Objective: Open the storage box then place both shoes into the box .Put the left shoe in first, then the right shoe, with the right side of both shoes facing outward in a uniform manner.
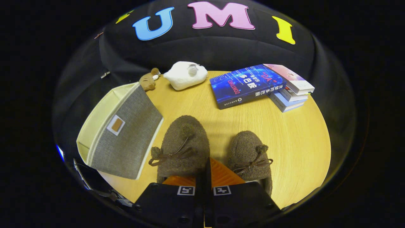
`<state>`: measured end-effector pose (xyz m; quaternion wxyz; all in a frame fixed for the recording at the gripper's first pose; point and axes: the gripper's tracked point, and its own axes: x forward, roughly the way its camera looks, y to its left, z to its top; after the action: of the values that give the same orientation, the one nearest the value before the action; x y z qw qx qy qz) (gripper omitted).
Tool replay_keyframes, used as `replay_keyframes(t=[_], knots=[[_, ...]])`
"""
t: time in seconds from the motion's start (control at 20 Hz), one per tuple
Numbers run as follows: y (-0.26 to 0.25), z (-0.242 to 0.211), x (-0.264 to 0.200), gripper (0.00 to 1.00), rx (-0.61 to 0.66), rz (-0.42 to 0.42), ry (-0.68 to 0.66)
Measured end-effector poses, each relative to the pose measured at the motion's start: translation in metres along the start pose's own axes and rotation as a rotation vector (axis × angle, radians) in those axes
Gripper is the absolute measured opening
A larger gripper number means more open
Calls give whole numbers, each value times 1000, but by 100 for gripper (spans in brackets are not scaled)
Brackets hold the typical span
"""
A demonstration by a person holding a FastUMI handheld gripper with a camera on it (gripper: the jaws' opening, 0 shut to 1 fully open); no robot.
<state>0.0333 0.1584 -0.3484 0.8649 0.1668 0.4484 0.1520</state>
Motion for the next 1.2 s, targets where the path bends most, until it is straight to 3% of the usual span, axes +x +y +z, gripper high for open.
replay_keyframes(t=[0.3, 0.75, 1.0, 1.2], knots=[[38, 62, -47, 6, 2, 2, -78], [156, 148, -80, 6, 92, 139, -159], [226, 155, -65, 6, 132, 165, -127], [260, 134, -29, 6, 237, 119, -62]])
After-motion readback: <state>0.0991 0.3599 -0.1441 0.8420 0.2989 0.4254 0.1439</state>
